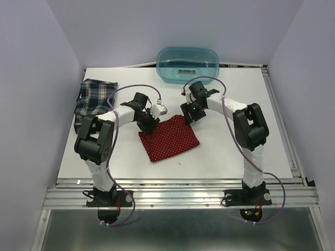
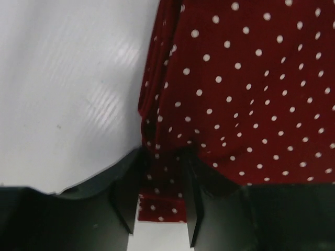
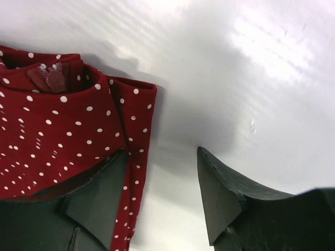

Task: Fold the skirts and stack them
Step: Fold the skirt

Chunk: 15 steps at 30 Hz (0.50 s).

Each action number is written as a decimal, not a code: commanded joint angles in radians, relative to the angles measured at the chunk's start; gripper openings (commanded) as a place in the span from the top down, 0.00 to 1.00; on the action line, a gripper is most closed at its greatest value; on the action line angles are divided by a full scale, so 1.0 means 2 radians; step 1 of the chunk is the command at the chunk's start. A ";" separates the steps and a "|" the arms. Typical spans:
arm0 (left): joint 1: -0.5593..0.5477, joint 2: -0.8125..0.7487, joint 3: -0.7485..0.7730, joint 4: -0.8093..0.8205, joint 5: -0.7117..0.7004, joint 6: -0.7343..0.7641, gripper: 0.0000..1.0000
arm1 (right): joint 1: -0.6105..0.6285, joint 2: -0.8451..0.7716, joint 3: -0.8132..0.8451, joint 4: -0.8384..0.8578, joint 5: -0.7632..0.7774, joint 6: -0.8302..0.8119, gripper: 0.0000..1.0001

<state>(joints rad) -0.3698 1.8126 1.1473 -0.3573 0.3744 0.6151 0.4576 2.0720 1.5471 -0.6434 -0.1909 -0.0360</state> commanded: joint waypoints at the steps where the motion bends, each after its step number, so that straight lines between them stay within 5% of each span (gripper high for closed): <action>1: -0.005 -0.033 -0.045 0.001 -0.003 -0.005 0.56 | -0.003 0.026 0.063 0.015 0.003 -0.032 0.39; 11: -0.005 -0.125 -0.097 -0.058 0.044 -0.018 0.62 | -0.009 0.035 0.154 0.004 -0.108 -0.034 0.33; 15: -0.001 -0.162 -0.090 -0.068 0.062 -0.041 0.46 | -0.014 0.062 0.196 -0.042 -0.190 -0.034 0.24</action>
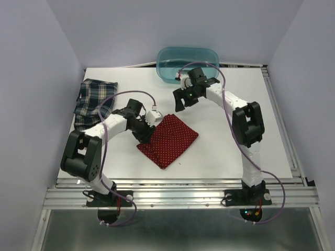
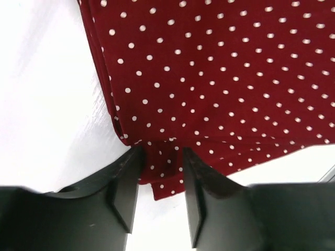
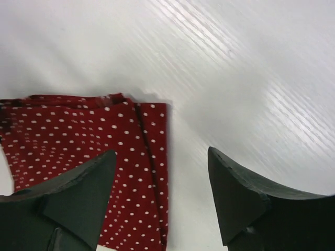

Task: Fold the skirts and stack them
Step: Fold the skirt

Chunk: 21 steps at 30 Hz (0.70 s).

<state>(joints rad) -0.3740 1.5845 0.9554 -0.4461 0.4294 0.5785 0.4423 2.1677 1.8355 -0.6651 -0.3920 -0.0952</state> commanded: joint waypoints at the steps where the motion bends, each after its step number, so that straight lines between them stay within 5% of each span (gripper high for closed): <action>1: 0.003 -0.056 0.008 -0.019 0.038 -0.028 0.44 | -0.006 0.025 0.055 -0.037 -0.117 0.001 0.22; 13: 0.080 -0.062 0.054 0.031 0.127 -0.060 0.28 | 0.014 0.079 0.040 -0.034 -0.116 -0.014 0.28; 19: 0.099 -0.035 0.056 0.078 0.134 -0.081 0.14 | 0.035 0.079 0.019 -0.034 -0.130 -0.039 0.47; 21: 0.100 -0.015 0.057 0.087 0.135 -0.087 0.13 | 0.040 0.077 0.015 -0.026 -0.134 -0.041 0.63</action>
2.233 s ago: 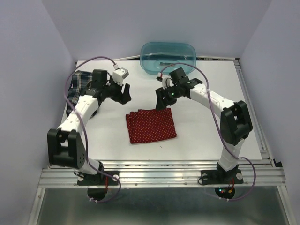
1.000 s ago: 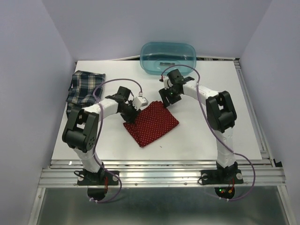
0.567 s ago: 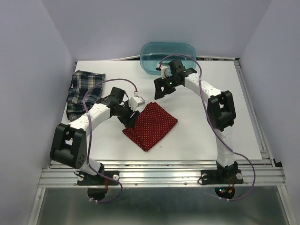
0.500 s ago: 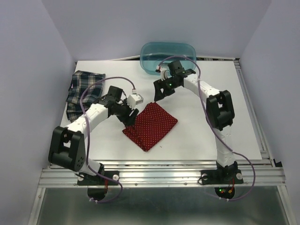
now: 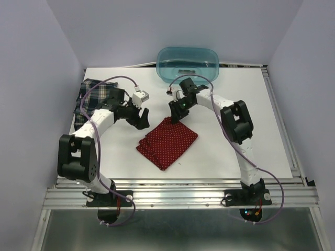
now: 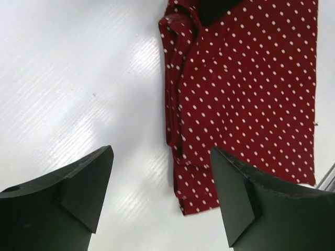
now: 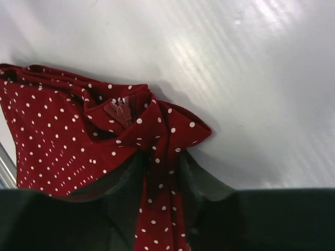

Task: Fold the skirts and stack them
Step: Fold the skirt

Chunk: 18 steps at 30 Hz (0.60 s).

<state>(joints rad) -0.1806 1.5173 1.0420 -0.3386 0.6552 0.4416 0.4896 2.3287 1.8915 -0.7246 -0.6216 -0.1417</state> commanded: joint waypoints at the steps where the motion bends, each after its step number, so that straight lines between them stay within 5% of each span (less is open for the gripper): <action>1: 0.004 0.025 0.013 0.041 0.029 -0.021 0.12 | 0.017 -0.007 -0.015 0.009 -0.027 -0.020 0.68; 4: 0.009 0.066 0.016 0.060 0.050 -0.025 0.10 | 0.017 -0.021 -0.012 0.023 -0.036 -0.030 0.97; 5: 0.016 0.074 0.017 0.075 0.056 -0.029 0.08 | 0.017 -0.026 -0.012 0.031 -0.036 -0.033 0.99; 8: 0.037 0.105 0.020 0.105 0.097 -0.038 0.01 | 0.021 -0.054 -0.028 0.050 -0.036 -0.046 0.99; 18: 0.044 0.169 0.055 0.111 0.197 -0.008 0.01 | 0.037 -0.109 -0.075 0.085 -0.032 -0.098 0.99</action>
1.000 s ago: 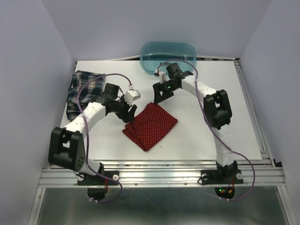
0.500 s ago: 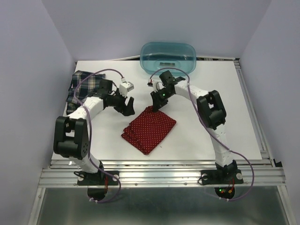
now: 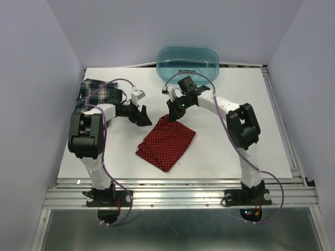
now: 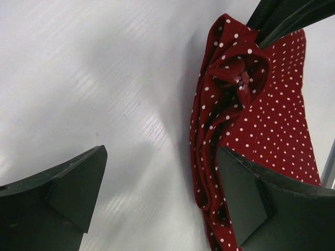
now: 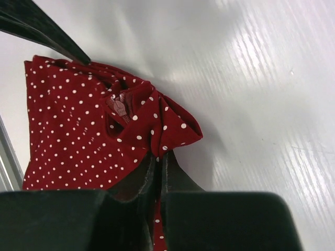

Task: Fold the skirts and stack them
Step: Fold the skirt

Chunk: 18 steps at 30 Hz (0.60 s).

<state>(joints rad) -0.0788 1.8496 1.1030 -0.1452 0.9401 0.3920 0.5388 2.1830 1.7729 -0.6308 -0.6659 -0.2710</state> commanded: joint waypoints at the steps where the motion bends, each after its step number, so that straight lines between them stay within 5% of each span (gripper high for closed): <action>1: -0.007 0.005 0.027 0.015 0.061 0.018 0.01 | 0.017 -0.039 -0.020 0.042 -0.011 -0.036 0.99; 10: -0.010 0.032 0.064 -0.063 0.156 0.148 0.01 | 0.029 -0.045 -0.029 0.050 0.002 -0.051 0.99; 14: -0.018 0.056 0.102 -0.183 0.157 0.253 0.01 | 0.029 -0.040 -0.021 0.050 0.002 -0.047 0.99; 18: -0.027 0.052 0.106 -0.181 0.137 0.264 0.01 | 0.029 -0.038 -0.011 0.045 -0.001 -0.049 0.99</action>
<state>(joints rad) -0.1154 1.9694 1.2816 -0.3996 1.1885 0.8024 0.5903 2.1361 1.7180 -0.5713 -0.6582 -0.3527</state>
